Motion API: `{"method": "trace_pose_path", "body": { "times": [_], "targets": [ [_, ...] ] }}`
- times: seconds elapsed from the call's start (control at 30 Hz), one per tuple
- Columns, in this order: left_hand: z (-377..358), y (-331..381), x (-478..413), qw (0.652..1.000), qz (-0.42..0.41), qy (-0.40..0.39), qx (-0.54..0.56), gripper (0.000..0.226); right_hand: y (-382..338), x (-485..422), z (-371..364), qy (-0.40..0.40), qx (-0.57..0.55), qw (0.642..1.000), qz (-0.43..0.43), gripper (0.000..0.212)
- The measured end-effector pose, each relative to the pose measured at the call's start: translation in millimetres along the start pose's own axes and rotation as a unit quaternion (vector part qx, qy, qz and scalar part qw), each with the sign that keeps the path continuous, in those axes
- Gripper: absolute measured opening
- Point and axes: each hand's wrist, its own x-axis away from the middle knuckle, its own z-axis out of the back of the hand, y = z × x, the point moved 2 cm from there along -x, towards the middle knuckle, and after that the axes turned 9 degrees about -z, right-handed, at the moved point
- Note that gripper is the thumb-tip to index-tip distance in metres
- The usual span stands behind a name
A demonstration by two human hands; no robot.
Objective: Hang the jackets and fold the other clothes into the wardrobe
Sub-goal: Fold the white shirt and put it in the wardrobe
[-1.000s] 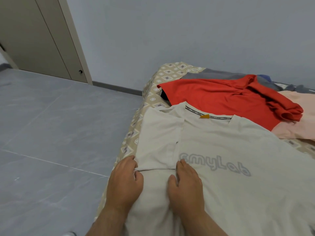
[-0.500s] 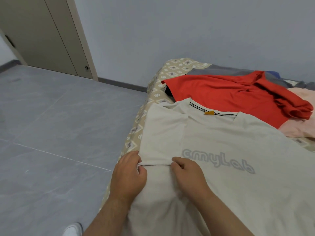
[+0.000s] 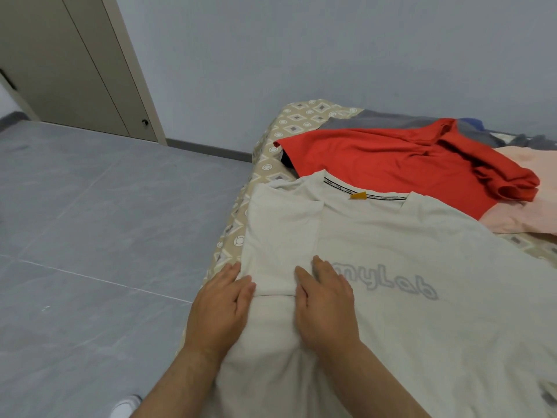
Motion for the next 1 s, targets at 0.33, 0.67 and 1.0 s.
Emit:
{"method": "trace_pose_path", "body": {
  "times": [0.33, 0.67, 1.0],
  "targets": [
    [-1, -6, -5, 0.997, 0.013, -0.031, -0.071, 0.042, 88, -5, 56, -0.062, -0.083, 0.992, -0.076, 0.038],
    [-6, 26, -2, 0.949, 0.034, -0.169, -0.263, 0.068, 321, 130, 111, 0.075, 0.130, 0.952, -0.268, 0.055],
    [-91, 193, 23, 0.928, -0.200, -0.284, -0.136, 0.094, 340, 129, 106, 0.174, -0.097, 0.910, -0.363, 0.062]
  ]
}}
